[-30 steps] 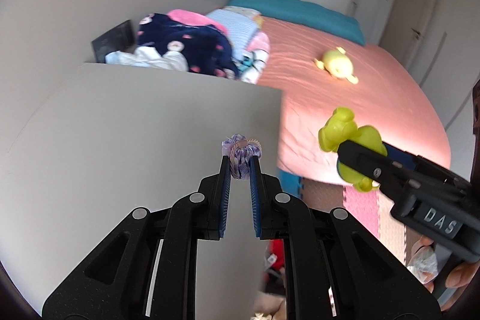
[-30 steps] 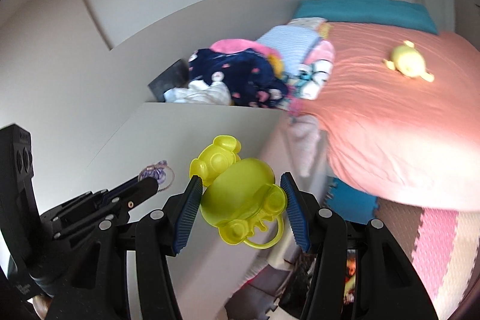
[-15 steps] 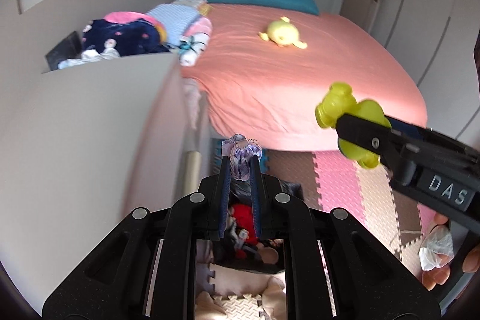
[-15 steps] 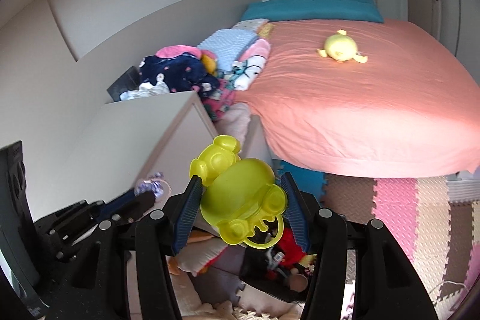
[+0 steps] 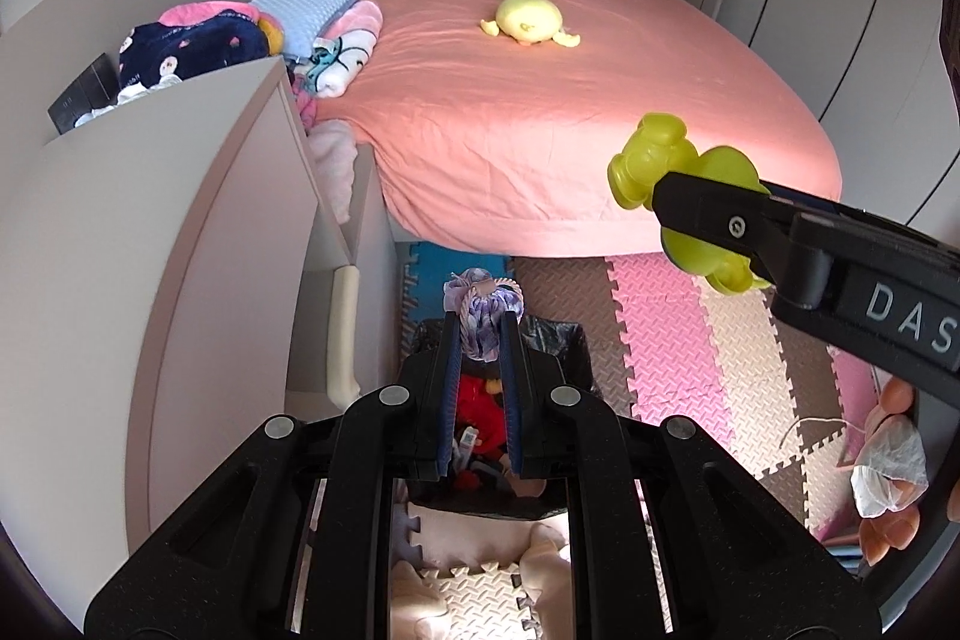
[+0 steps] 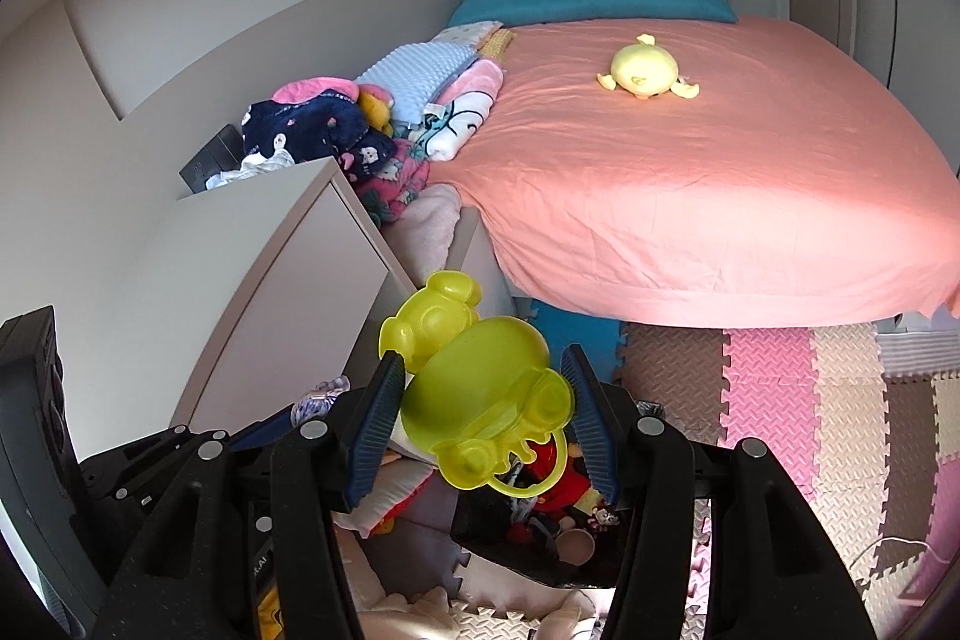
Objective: Collect trash
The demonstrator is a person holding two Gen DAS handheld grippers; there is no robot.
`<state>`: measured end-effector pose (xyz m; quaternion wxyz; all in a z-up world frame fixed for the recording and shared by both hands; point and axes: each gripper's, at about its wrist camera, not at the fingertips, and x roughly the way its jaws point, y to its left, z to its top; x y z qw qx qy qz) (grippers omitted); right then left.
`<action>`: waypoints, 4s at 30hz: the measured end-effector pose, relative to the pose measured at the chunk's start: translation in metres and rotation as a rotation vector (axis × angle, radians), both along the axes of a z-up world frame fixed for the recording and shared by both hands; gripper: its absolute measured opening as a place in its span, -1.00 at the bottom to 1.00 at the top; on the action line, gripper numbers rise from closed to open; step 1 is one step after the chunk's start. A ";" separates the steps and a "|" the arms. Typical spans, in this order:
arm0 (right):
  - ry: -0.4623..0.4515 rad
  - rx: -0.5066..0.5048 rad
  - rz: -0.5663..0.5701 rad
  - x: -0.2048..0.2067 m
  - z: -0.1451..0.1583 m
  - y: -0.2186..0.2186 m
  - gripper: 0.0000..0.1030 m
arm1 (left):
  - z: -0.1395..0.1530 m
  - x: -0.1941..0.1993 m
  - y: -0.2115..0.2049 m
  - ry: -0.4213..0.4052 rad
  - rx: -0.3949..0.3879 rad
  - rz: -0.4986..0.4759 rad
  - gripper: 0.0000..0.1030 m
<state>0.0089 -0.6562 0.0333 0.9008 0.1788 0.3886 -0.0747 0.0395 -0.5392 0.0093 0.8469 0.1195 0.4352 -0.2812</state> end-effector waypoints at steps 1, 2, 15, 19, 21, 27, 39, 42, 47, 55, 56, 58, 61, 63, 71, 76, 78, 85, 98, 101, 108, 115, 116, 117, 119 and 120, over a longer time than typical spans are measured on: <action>0.003 -0.001 0.001 0.002 0.000 -0.001 0.08 | -0.001 0.001 -0.001 0.002 0.003 0.000 -0.76; 0.007 -0.003 0.001 0.005 -0.001 0.000 0.08 | -0.003 0.003 -0.002 0.007 0.006 -0.001 -0.75; 0.047 -0.015 -0.123 0.016 -0.011 -0.014 0.95 | -0.014 0.028 0.007 -0.010 0.045 0.097 0.89; 0.049 -0.024 -0.116 0.015 -0.011 -0.008 0.95 | -0.014 0.024 0.008 -0.011 0.040 0.100 0.89; 0.050 -0.026 -0.111 0.015 -0.011 -0.003 0.95 | -0.011 0.023 0.014 -0.015 0.037 0.105 0.89; 0.039 -0.037 -0.100 0.014 -0.002 0.011 0.95 | 0.004 0.018 0.033 -0.033 0.017 0.129 0.89; -0.038 -0.057 -0.013 0.023 0.039 0.077 0.95 | 0.040 0.008 0.105 -0.108 -0.003 0.203 0.89; -0.045 -0.076 0.030 0.026 0.050 0.107 0.95 | 0.049 0.003 0.130 -0.129 -0.008 0.226 0.89; -0.077 -0.059 0.103 0.027 0.066 0.160 0.95 | 0.062 -0.009 0.188 -0.145 -0.014 0.295 0.89; -0.079 -0.024 0.251 0.028 0.071 0.256 0.95 | 0.069 -0.041 0.292 -0.156 -0.014 0.447 0.89; -0.076 -0.016 0.275 0.027 0.069 0.270 0.95 | 0.069 -0.045 0.305 -0.155 -0.013 0.467 0.89; -0.065 -0.009 0.312 0.025 0.066 0.293 0.95 | 0.069 -0.055 0.333 -0.153 -0.010 0.507 0.89; -0.045 -0.013 0.376 0.017 0.061 0.331 0.95 | 0.070 -0.073 0.373 -0.150 -0.008 0.563 0.89; -0.035 -0.010 0.410 0.010 0.057 0.355 0.95 | 0.070 -0.085 0.397 -0.147 -0.007 0.596 0.89; 0.044 0.007 0.501 -0.018 0.033 0.433 0.95 | 0.058 -0.134 0.493 -0.117 0.011 0.742 0.89; 0.109 -0.039 0.511 -0.033 0.011 0.471 0.95 | 0.044 -0.154 0.538 -0.072 -0.010 0.808 0.89; 0.133 -0.074 0.507 -0.037 0.001 0.486 0.95 | 0.039 -0.156 0.546 -0.067 0.003 0.815 0.89; 0.184 -0.167 0.469 -0.043 -0.021 0.510 0.95 | 0.012 -0.153 0.561 -0.032 0.050 0.829 0.89; 0.131 -0.246 0.396 -0.040 -0.032 0.526 0.95 | -0.002 -0.139 0.579 0.019 0.055 0.862 0.89; 0.122 -0.249 0.396 -0.039 -0.031 0.528 0.95 | -0.001 -0.139 0.578 0.020 0.055 0.861 0.89; 0.122 -0.249 0.396 -0.039 -0.031 0.528 0.95 | -0.002 -0.139 0.578 0.020 0.055 0.862 0.89; 0.122 -0.249 0.396 -0.039 -0.031 0.528 0.96 | -0.002 -0.140 0.578 0.020 0.055 0.862 0.89; 0.122 -0.249 0.396 -0.039 -0.031 0.528 0.95 | -0.001 -0.140 0.578 0.020 0.055 0.862 0.89; 0.122 -0.249 0.396 -0.039 -0.031 0.528 0.95 | -0.002 -0.139 0.578 0.020 0.055 0.862 0.89; 0.122 -0.249 0.396 -0.039 -0.031 0.527 0.95 | -0.002 -0.140 0.578 0.020 0.054 0.862 0.89; 0.122 -0.249 0.396 -0.039 -0.031 0.527 0.95 | -0.001 -0.140 0.578 0.020 0.054 0.862 0.89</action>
